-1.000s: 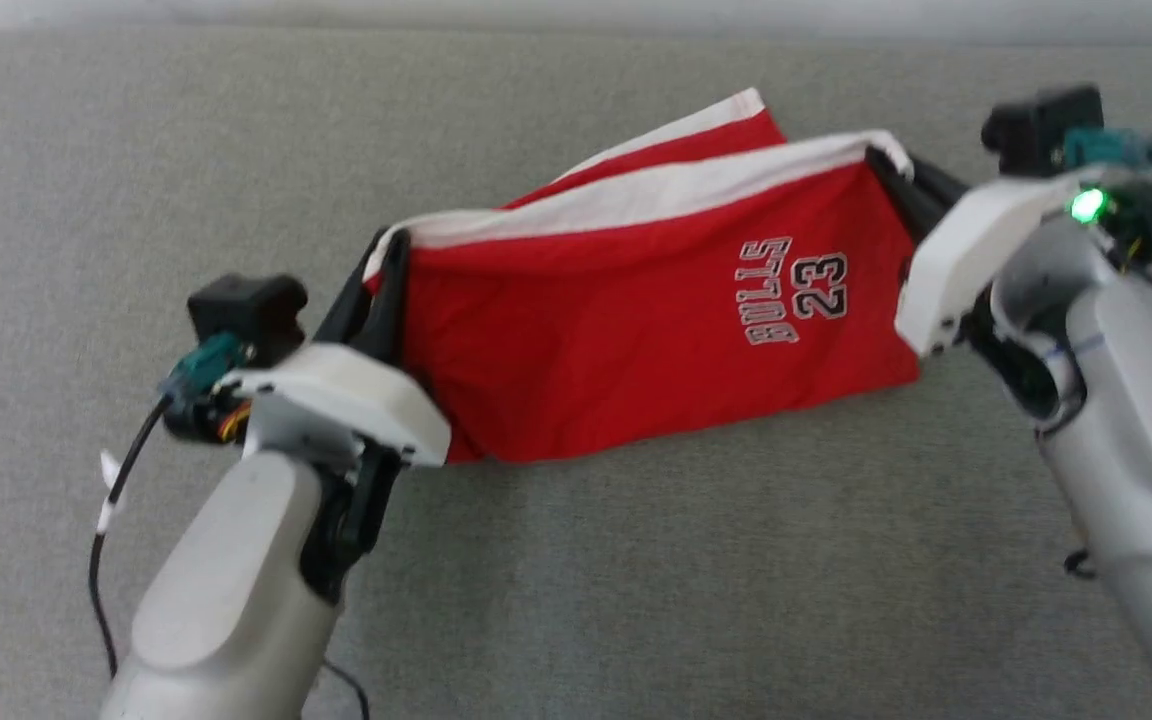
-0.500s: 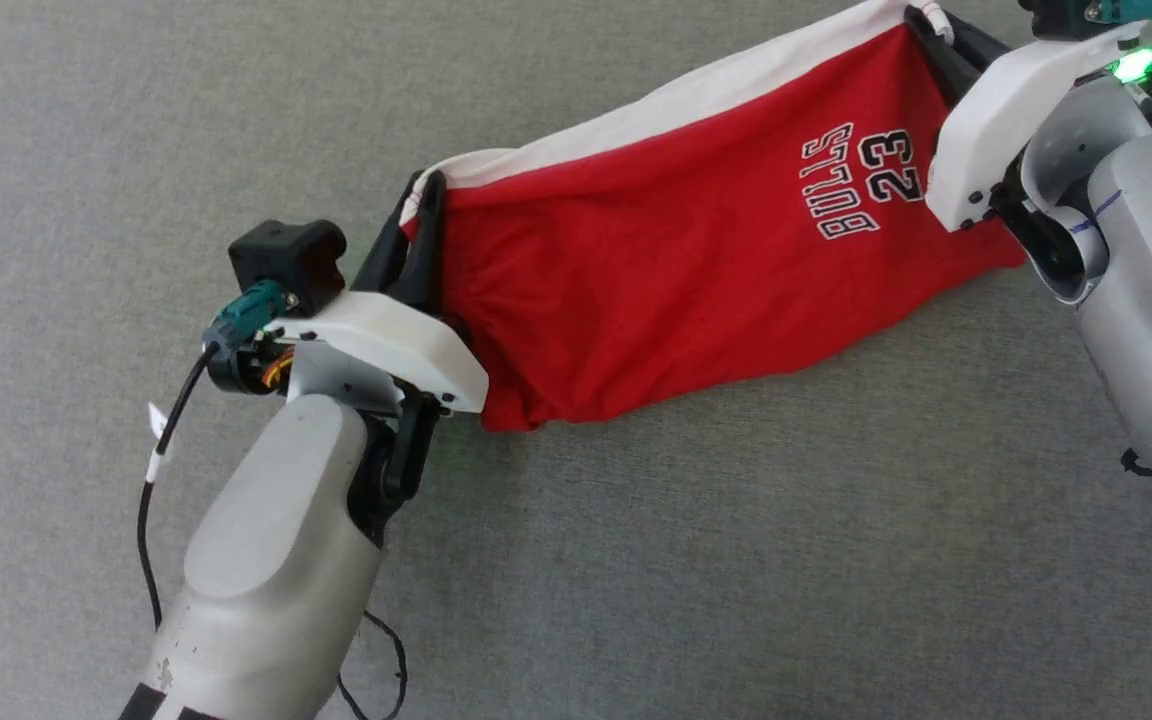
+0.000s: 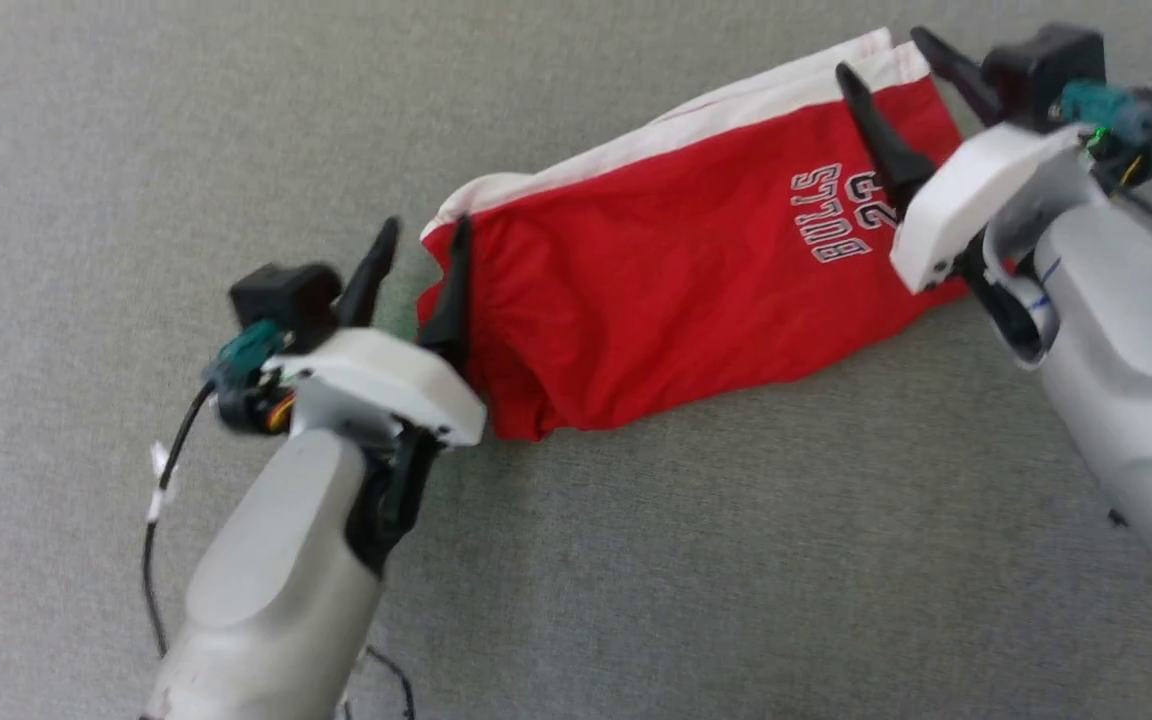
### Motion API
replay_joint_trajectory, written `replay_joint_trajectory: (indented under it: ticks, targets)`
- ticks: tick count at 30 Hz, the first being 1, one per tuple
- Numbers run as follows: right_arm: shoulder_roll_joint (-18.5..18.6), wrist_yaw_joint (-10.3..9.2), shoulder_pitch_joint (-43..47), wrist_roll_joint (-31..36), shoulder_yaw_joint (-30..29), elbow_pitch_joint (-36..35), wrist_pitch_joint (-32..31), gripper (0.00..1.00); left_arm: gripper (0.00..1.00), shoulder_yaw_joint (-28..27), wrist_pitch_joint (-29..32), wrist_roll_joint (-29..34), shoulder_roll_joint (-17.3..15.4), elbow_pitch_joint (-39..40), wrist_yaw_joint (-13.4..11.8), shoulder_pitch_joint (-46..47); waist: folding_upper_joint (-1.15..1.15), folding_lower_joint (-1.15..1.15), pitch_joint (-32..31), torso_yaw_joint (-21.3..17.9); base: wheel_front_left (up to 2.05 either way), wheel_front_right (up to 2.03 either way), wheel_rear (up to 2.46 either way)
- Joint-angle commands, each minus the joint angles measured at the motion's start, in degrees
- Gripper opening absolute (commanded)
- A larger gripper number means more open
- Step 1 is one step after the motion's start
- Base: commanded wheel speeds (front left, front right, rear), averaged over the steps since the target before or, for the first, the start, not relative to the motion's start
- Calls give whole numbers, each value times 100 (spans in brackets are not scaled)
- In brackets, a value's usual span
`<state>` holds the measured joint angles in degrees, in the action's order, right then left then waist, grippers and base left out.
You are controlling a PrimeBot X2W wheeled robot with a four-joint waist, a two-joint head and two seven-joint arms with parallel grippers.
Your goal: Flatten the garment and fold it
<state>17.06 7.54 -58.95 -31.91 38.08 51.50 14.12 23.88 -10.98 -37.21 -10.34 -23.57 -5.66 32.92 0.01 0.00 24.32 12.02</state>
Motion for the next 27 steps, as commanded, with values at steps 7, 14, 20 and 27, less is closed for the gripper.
replay_joint_trajectory:
  ticks: [7, 14, 20, 27]
  targets:
    - [134, -5, 1169, 333, -606, -1404, 85, 100, 100, -177, 232, 164, -633, 630, -472, -688, -1, 0, -789, -508, 0, 0, 0]
    - [101, -5, 2704, 800, -1274, -2501, 79, 100, 100, -197, 1231, 28, -1260, 1547, -753, -1391, -1, 0, -1251, -872, 0, 0, 0]
    - [-27, -5, 3681, 1150, -1773, -3347, -269, 100, 100, 24, 2239, -149, -1610, 2151, -770, -1688, -1, 0, -1423, -1080, 0, 0, 0]
    - [-257, -5, 4341, 1464, -2137, -4364, -722, 100, 100, 362, 3167, -249, -1818, 2200, -644, -1552, -1, 0, -1348, -1340, 0, 0, 0]
